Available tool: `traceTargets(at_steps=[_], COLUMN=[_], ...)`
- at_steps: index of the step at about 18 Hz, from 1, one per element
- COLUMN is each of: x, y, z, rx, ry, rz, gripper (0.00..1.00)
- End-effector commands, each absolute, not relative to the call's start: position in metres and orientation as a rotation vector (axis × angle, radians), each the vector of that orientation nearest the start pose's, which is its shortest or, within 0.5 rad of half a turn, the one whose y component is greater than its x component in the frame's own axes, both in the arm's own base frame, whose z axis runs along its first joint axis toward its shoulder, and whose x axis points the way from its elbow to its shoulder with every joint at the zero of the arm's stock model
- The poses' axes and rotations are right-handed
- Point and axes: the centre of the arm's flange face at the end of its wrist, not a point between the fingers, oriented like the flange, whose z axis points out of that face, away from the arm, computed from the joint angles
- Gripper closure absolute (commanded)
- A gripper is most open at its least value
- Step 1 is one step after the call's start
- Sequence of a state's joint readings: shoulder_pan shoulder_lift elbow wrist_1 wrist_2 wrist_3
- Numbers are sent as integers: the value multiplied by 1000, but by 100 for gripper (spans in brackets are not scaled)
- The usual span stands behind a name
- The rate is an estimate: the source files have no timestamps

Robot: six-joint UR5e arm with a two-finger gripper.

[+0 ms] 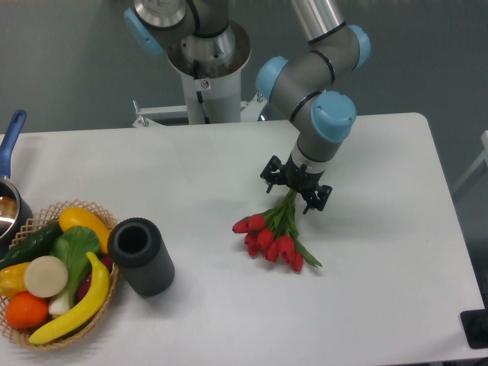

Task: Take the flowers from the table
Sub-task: 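Lower the gripper around the tulip stems and close it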

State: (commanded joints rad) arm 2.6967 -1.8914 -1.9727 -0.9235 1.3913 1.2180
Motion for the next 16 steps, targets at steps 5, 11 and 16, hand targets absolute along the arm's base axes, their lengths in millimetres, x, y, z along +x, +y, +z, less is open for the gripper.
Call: traceTargets(at_steps=[5, 11, 16], x=[-406, -406, -408], y=[361, 362, 366], z=[197, 195, 195], rx=[-2996, -2996, -2993], ry=[128, 130, 140], rz=[-209, -211, -199], gripper=[0, 5, 22])
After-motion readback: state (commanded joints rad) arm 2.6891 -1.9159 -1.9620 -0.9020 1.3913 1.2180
